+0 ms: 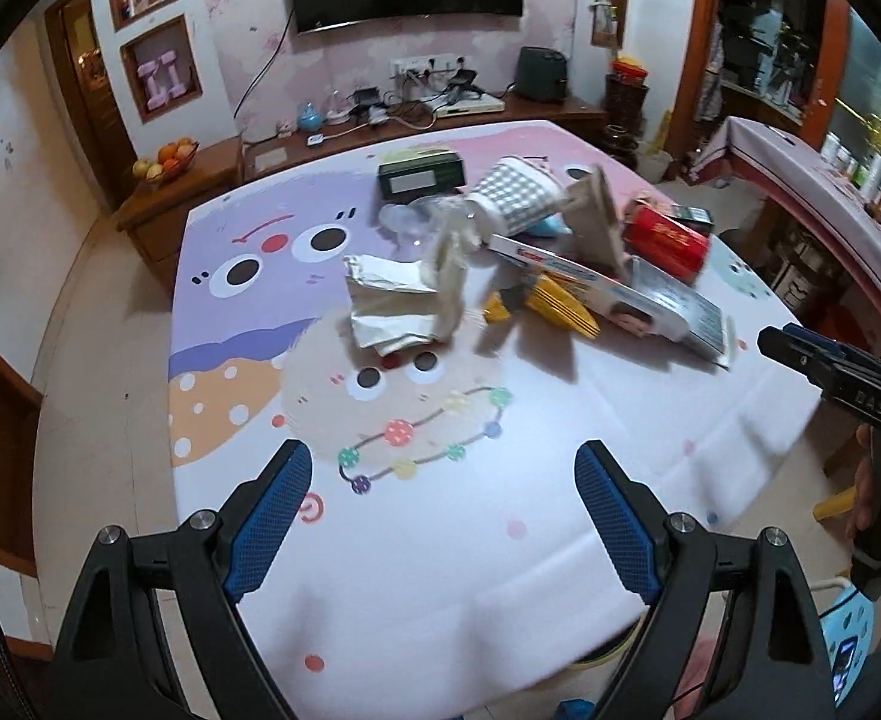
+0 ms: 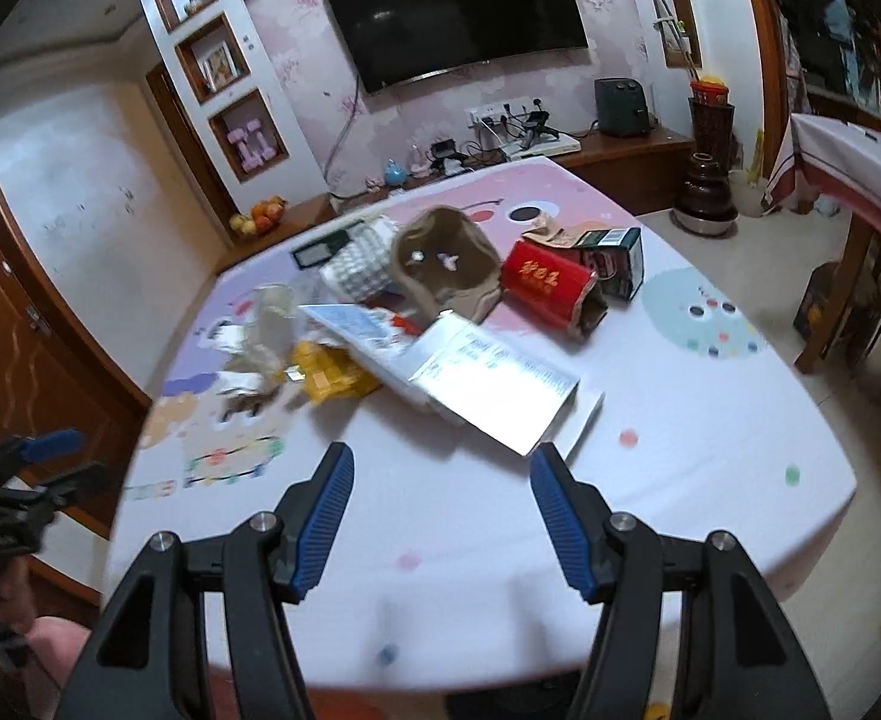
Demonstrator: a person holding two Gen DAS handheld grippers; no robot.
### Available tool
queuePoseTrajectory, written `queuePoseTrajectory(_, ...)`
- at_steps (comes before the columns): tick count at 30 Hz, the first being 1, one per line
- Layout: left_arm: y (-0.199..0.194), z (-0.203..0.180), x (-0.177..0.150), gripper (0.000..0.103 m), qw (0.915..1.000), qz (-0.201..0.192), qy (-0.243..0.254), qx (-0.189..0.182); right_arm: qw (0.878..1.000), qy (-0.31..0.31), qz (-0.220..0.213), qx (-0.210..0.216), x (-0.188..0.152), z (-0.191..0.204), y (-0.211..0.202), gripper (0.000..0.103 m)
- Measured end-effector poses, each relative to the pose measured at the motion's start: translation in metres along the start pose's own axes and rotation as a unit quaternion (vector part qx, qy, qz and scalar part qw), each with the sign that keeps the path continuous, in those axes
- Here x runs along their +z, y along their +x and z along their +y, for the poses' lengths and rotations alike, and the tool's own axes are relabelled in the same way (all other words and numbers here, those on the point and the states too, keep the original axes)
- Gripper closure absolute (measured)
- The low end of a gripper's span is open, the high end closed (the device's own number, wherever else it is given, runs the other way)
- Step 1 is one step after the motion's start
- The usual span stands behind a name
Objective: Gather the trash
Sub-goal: 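Move both open tools back over the table, then grasp the silver box with the right tool while the left tool approaches the Kinder box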
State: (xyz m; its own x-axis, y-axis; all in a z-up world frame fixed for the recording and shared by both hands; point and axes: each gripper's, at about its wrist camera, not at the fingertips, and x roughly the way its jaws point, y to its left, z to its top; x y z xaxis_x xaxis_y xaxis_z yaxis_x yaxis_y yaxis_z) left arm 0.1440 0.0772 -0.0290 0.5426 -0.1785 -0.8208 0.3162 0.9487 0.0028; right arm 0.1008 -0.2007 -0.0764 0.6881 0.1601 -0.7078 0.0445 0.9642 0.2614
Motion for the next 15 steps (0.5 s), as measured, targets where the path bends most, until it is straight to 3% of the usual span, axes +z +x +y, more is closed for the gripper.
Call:
queuePoseTrajectory(10,0.047,-0.005,0.027,0.015,0.9994,0.013,-0.028,-0.016,0.993,-0.091,0.033,-0.065,0.018,-0.02,0.06,0.037)
queuePoseTrajectory(15,0.075,-0.005,0.038,0.015,0.9951,0.04,-0.069,-0.059,0.989,-0.13,0.041,-0.056,0.021,-0.019,0.078,0.033)
